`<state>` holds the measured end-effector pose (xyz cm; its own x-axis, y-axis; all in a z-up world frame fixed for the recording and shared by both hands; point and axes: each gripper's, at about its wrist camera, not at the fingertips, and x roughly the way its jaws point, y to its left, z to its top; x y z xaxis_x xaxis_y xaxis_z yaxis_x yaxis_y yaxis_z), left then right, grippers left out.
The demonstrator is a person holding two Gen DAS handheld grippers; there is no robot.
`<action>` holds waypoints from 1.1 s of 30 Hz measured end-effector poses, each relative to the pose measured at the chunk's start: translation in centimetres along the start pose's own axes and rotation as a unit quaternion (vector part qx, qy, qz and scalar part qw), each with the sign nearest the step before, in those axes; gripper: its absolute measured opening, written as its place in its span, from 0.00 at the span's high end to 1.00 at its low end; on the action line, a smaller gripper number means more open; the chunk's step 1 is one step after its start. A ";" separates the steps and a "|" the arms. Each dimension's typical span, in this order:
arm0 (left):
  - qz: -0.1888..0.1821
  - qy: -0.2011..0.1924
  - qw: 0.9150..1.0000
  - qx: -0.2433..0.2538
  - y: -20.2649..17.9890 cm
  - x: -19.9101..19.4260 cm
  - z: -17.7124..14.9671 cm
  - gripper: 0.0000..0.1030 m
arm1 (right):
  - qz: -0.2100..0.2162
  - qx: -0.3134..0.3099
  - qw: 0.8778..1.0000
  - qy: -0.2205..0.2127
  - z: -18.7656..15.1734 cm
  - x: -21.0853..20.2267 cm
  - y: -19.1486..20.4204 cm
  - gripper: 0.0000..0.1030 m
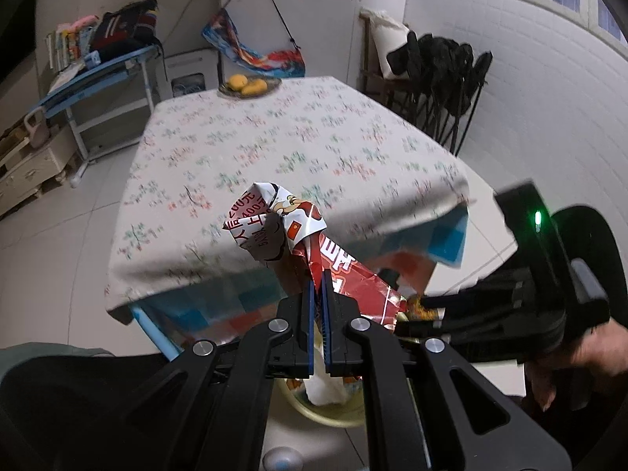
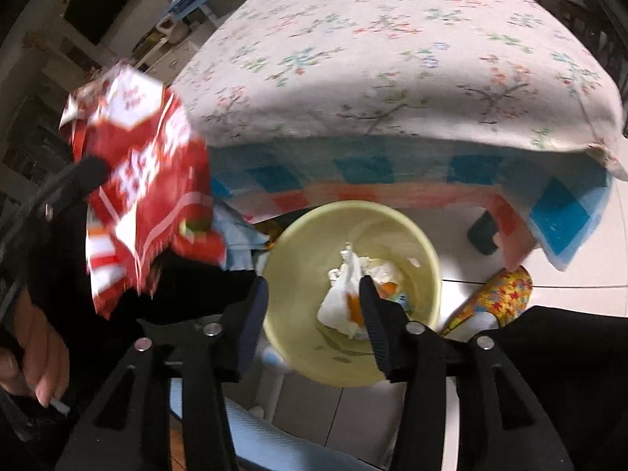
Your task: Collect trash
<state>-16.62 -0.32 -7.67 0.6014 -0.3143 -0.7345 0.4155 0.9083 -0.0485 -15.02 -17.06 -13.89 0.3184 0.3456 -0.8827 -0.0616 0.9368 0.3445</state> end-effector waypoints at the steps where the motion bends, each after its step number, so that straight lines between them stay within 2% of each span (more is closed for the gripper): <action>1: -0.001 0.005 1.000 0.003 -0.2 0.2 -0.2 0.96 | -0.003 0.005 1.000 -0.005 0.0 -0.2 -0.3 0.44; 5: -0.007 0.028 0.999 0.018 -1.5 1.1 -1.2 0.96 | -0.017 0.044 0.998 -0.039 0.3 -1.4 -1.9 0.35; 12: -0.013 0.077 0.995 0.062 -4.0 3.3 -2.6 0.95 | -0.009 0.085 0.989 -0.120 0.6 -4.4 -3.2 0.31; 15: -0.002 0.092 0.993 0.076 -4.6 3.9 -3.0 0.82 | -0.011 0.088 0.987 -0.135 0.6 -4.9 -3.3 0.30; 17: 0.006 0.092 0.993 0.076 -4.6 3.9 -3.1 0.56 | -0.016 0.087 0.986 -0.139 0.7 -4.9 -3.4 0.29; 20: 0.012 0.087 0.993 0.072 -4.4 3.7 -2.9 0.51 | -0.024 0.082 0.986 -0.145 0.7 -5.0 -3.0 0.29; 21: 0.016 0.084 0.994 0.070 -4.4 3.6 -2.9 0.50 | -0.029 0.078 0.985 -0.149 0.7 -5.1 -2.9 0.29; 25: 0.059 0.052 0.996 0.045 -3.4 2.9 -2.0 0.30 | -0.065 0.059 0.980 -0.180 0.7 -5.6 -2.2 0.26; 26: 0.081 0.031 0.996 0.031 -2.8 2.5 -1.5 0.24 | -0.080 0.049 0.977 -0.193 0.7 -5.9 -1.8 0.26; 28: 0.111 0.000 0.994 0.007 -2.0 1.7 -0.8 0.20 | -0.106 0.027 0.970 -0.217 0.8 -6.4 -1.0 0.23; 33: 0.158 -0.062 0.985 -0.034 -0.5 -0.3 0.5 0.13 | -0.168 -0.042 0.940 -0.292 0.7 -7.9 1.9 0.15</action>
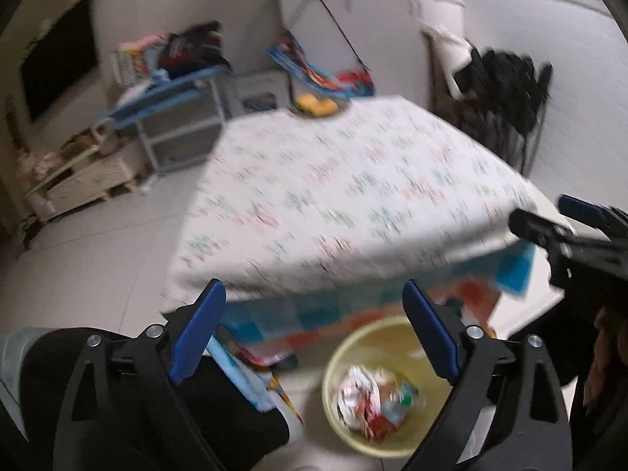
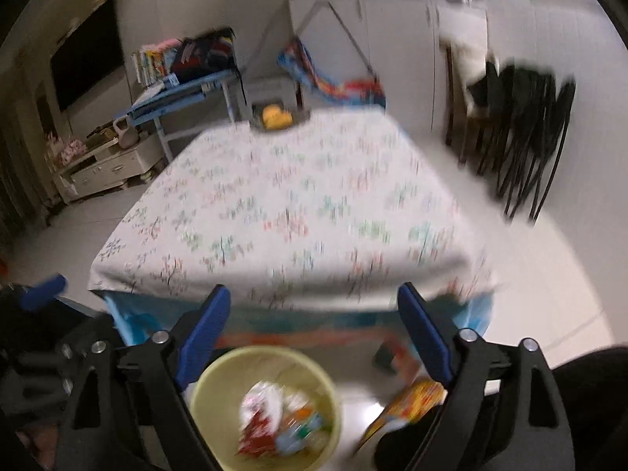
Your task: Collect trash
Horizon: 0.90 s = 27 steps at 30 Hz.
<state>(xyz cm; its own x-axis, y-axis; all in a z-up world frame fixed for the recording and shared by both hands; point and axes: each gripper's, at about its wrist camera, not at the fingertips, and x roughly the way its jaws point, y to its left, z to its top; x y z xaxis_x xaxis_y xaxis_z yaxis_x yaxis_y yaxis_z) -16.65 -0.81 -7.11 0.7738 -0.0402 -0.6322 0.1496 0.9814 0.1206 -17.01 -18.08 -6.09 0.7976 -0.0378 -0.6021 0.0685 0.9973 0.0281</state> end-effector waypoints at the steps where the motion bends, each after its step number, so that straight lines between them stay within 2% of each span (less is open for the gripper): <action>1: 0.008 -0.013 1.000 -0.006 0.3 -0.4 0.3 0.13 | -0.007 -0.012 1.000 -0.017 0.2 -0.4 0.3 0.14; 6: 0.027 -0.061 0.997 -0.031 1.2 -1.8 1.6 0.10 | -0.035 -0.053 0.993 -0.102 1.0 -2.6 1.9 0.09; 9: 0.031 -0.079 0.995 -0.046 1.7 -2.6 2.1 0.09 | -0.034 -0.050 0.990 -0.126 1.5 -3.1 2.0 0.09; 17: 0.035 -0.094 0.993 -0.067 2.5 -3.2 2.6 0.09 | -0.039 -0.035 0.989 -0.140 2.3 -2.8 1.3 0.08; 27: 0.041 -0.105 0.992 -0.063 2.3 -3.3 2.7 0.08 | -0.043 -0.026 0.989 -0.142 2.2 -3.1 1.0 0.08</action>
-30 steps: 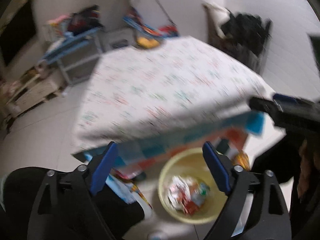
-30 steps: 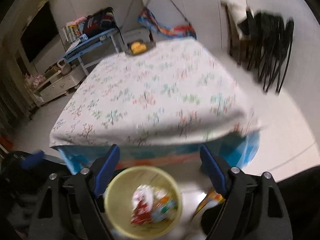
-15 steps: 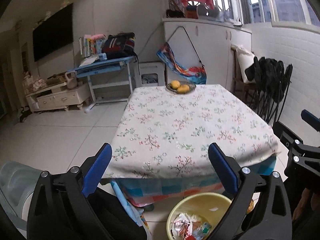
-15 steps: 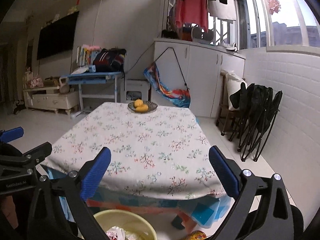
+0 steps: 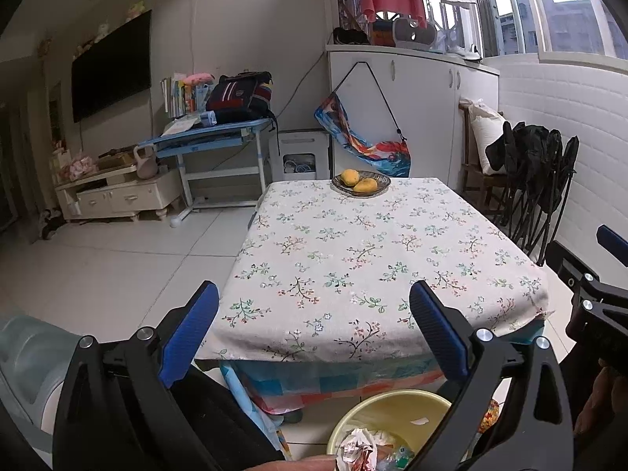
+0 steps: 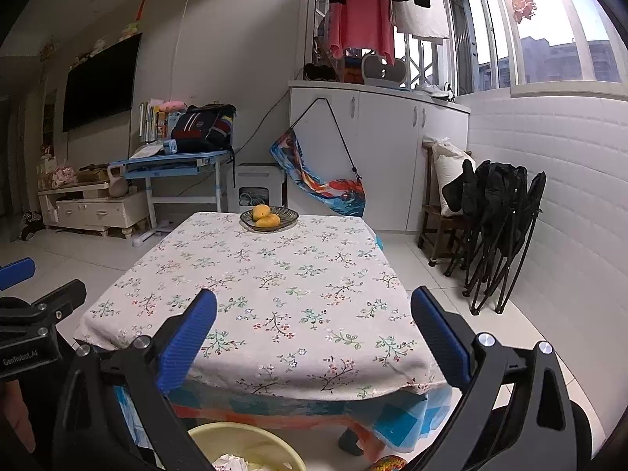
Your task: Collect trash
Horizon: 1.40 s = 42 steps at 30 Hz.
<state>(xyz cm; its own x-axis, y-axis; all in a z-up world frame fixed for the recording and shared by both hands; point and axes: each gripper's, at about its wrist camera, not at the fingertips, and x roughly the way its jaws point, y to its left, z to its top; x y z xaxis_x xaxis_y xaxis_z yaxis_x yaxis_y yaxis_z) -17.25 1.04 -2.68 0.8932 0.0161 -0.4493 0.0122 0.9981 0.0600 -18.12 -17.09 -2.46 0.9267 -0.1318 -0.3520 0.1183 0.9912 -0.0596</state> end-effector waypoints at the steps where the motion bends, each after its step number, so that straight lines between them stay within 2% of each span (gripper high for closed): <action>1: 0.000 -0.001 1.000 0.000 0.0 0.0 0.0 0.08 | 0.000 0.000 1.000 0.000 0.0 0.0 0.0 0.07; 42: 0.002 -0.005 1.000 0.000 0.1 -0.2 0.0 0.07 | 0.004 -0.002 1.000 0.007 -0.4 0.3 0.0 0.07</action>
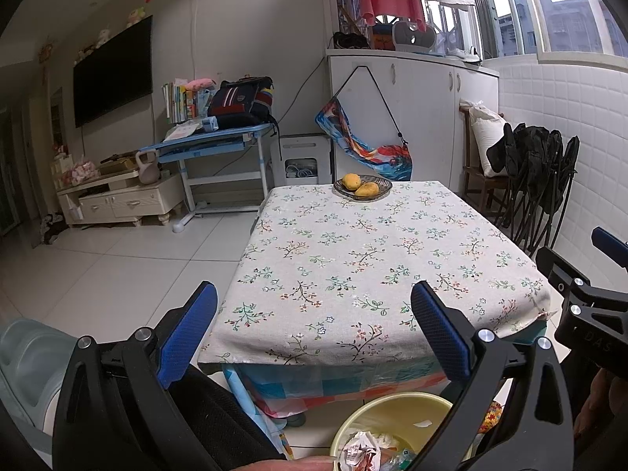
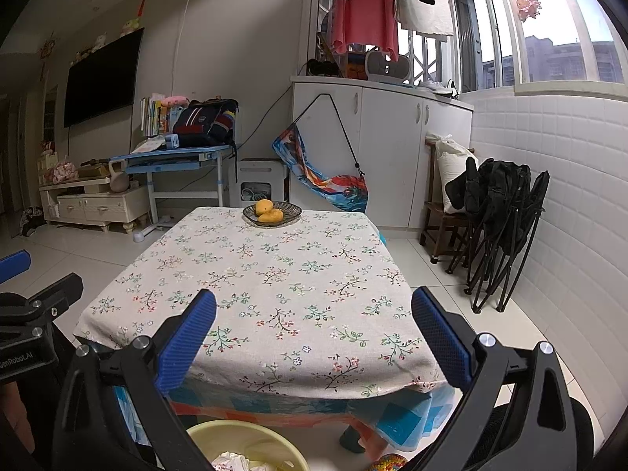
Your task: Collect trash
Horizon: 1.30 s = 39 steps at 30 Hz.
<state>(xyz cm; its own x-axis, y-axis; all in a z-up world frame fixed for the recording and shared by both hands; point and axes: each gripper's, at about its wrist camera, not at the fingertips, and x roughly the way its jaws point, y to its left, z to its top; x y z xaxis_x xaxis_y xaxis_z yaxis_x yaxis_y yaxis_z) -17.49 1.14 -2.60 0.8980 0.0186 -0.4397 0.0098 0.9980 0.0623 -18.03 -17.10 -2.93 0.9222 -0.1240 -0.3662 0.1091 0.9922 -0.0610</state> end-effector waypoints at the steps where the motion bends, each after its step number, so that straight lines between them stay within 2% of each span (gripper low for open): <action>1: 0.000 0.000 1.000 0.000 0.0 0.0 0.0 0.07 | 0.000 0.000 1.000 0.000 0.0 0.0 0.0 0.07; 24: 0.004 -0.010 1.000 0.007 0.9 -0.1 0.2 0.07 | 0.002 -0.004 1.000 0.003 -0.2 0.2 0.1 0.07; 33: -0.016 0.008 1.000 0.008 0.9 0.2 0.5 0.07 | 0.003 0.004 1.000 0.009 -0.4 0.4 -0.1 0.07; 39: -0.017 0.014 1.000 0.011 1.3 0.2 0.3 0.07 | 0.009 0.012 0.999 0.032 -0.5 1.2 -0.5 0.07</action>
